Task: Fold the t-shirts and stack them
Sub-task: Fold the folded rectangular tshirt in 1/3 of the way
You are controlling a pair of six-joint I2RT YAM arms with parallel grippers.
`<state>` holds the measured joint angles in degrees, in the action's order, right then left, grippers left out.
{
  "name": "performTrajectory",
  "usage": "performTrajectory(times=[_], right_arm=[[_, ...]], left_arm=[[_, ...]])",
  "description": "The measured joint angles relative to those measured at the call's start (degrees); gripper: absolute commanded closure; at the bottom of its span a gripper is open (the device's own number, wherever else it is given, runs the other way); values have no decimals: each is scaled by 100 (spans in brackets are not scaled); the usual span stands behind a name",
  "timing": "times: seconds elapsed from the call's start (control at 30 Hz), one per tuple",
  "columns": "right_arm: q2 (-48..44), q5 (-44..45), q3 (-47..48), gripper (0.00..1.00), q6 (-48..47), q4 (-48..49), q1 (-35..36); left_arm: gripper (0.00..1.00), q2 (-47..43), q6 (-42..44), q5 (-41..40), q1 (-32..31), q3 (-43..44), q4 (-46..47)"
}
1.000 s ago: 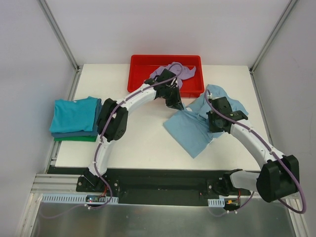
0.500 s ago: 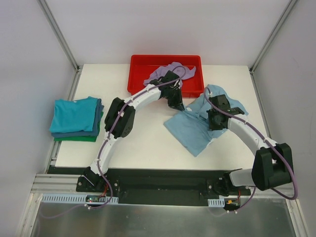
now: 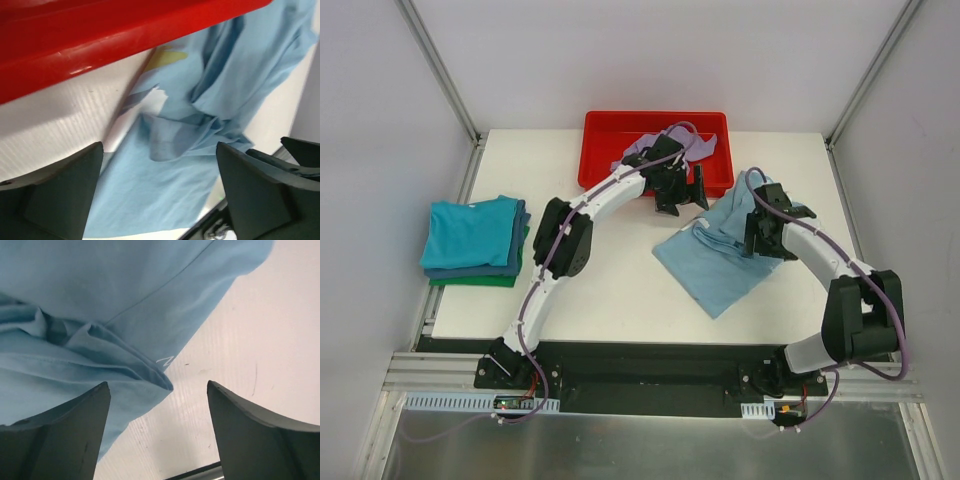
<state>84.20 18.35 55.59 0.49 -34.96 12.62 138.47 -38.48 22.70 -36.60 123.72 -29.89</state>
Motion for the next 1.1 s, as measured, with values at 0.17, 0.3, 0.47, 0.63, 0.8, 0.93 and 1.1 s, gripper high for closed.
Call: performTrajectory(times=[0.17,0.3,0.47,0.63,0.8,0.93,1.1], right_arm=[[-313,162,275,4,107,44,-15],[-695,-933,264,4,-201,142,-15],[-597,-2514,116,4,-470,498,413],[398,-3145,365,4,-573,699,1401],[1576,-3141,1078,4,-682,719,1526],[2218,-2813,1794,4,-846,623,1222],[2583,-2378,2540,4,-1123,595,599]], left_arm=[[1,-459,98,-195,0,-162,63],[1,-1580,195,-496,61,-1360,92],[1,-2986,195,-669,319,-3101,144],[1,-3998,157,-1172,815,-4767,94],[1,-4800,76,-1491,1014,-5842,-9],[1,-5344,35,-1602,1047,-6194,-22],[1,-5683,33,-1703,1084,-6284,4]])
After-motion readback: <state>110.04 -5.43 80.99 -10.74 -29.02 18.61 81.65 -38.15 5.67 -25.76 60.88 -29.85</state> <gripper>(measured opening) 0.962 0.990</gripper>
